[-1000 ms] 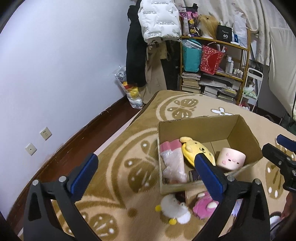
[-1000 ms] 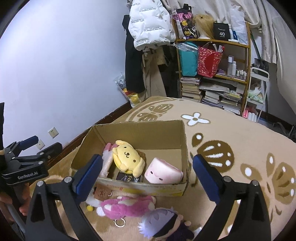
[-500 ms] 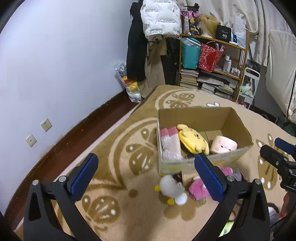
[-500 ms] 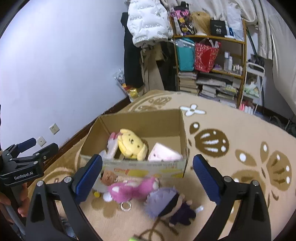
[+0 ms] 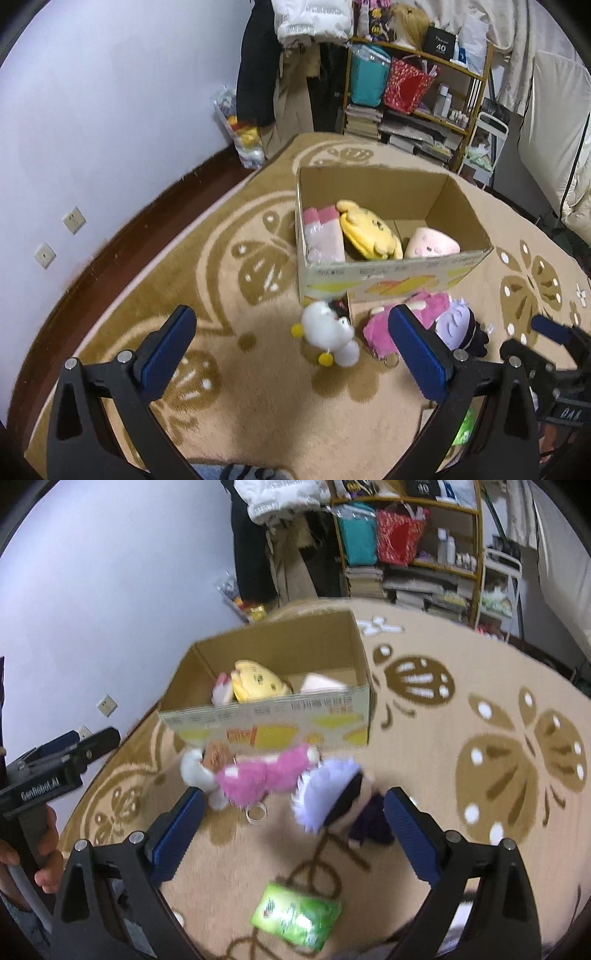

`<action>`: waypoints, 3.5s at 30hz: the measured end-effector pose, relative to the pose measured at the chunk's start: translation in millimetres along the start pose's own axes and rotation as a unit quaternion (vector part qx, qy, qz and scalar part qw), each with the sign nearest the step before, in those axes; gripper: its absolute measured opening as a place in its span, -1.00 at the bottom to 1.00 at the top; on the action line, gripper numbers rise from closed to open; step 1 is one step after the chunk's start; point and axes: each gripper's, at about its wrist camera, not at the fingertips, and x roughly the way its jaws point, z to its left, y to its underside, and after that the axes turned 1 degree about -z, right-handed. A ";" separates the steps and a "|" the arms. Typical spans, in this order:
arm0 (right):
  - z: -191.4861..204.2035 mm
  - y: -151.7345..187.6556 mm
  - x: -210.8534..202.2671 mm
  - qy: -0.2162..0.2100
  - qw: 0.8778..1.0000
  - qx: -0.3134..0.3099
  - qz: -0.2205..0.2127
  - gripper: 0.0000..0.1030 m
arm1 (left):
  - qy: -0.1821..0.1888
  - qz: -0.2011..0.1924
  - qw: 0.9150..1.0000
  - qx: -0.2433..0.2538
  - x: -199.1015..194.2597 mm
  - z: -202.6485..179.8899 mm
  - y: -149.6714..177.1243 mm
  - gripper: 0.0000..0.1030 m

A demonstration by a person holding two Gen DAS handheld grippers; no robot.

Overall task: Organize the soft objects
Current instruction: 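Move both tools back toward the remaining toys beside the box, then grasp the white chick plush with the left tool while the right tool grasps the green tissue pack, then carry the chick plush and tissue pack over the box and open both tools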

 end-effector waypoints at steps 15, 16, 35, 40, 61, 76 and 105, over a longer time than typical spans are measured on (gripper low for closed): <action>10.2 44.5 35.2 -0.016 0.994 0.010 0.105 0.57 | 0.000 0.107 0.994 0.000 48.3 2.5 14.5 0.99; 10.2 45.5 37.4 -0.014 0.994 0.011 0.109 0.57 | 0.000 0.112 0.994 -0.001 50.9 3.4 14.9 0.99; -15.7 71.1 81.8 0.007 0.974 0.076 0.213 0.57 | -0.013 0.153 0.988 -0.016 72.5 13.1 18.0 0.99; -14.8 71.6 83.4 0.001 0.972 0.083 0.218 0.57 | -0.009 0.162 0.987 -0.018 81.5 12.9 18.2 0.99; -7.4 48.6 97.6 0.024 0.984 0.051 0.168 0.51 | 0.012 0.190 0.982 -0.004 149.0 -11.5 17.9 0.99; -4.5 46.9 106.8 0.018 0.988 0.049 0.145 0.49 | 0.041 0.172 0.984 0.005 151.7 -26.2 21.9 -0.21; -2.1 -10.8 28.1 0.006 0.999 0.014 -0.042 0.44 | -0.055 -0.046 0.997 0.004 13.6 -2.0 -11.7 -0.22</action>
